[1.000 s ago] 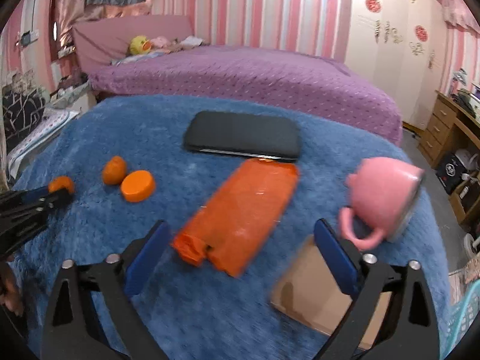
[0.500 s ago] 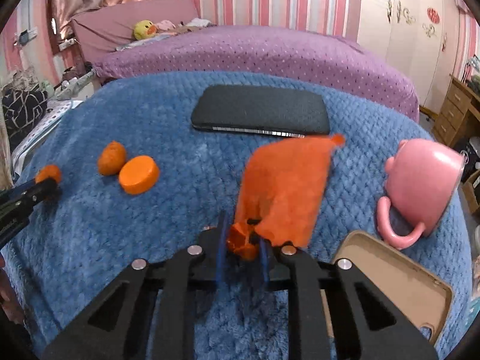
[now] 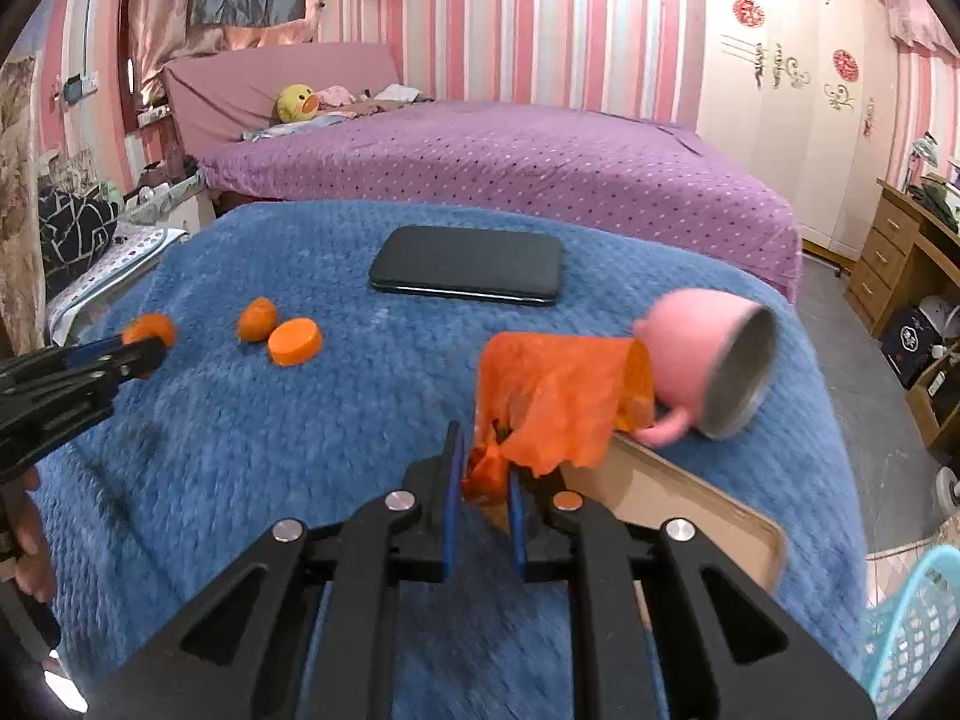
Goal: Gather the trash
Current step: 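Grasp the tangerine with the left tool while the right tool grasps the orange mesh bag, then carry the tangerine and orange mesh bag over to the basket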
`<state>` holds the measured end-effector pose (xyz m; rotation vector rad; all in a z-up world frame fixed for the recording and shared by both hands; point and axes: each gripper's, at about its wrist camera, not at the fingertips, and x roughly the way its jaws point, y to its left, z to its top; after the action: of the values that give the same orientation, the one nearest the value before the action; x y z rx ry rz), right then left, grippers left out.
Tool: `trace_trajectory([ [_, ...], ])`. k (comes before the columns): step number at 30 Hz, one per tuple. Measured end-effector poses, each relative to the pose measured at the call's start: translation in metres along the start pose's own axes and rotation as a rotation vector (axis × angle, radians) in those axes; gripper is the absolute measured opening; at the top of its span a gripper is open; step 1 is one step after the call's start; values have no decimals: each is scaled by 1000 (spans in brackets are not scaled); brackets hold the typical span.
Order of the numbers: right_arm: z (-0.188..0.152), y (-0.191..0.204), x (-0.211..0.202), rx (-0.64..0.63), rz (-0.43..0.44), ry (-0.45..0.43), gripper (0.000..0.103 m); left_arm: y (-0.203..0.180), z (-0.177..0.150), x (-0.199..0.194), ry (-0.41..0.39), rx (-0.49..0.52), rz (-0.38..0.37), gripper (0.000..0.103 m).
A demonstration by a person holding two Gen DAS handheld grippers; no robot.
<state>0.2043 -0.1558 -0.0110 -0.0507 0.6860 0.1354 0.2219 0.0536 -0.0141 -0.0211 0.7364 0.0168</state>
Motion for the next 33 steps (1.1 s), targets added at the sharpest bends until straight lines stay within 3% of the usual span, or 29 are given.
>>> trace_trajectory([
  [4,-14,-19,-26,13,-20,-14,13,-21,-4,-9,-12,32,-12,29],
  [10,-36,-48,-59,51,-53,-33,13,-44,-11,-24,-4,16,-95,29],
  [19,-68,-85,-71,93,-69,-34,13,-90,-24,-41,-44,60,-103,29],
  [26,-71,-106,-90,84,-85,-69,13,-129,-36,-49,-77,145,-79,29],
  [33,-79,-151,-114,88,-153,-84,13,-177,-39,-68,-111,179,-126,29],
])
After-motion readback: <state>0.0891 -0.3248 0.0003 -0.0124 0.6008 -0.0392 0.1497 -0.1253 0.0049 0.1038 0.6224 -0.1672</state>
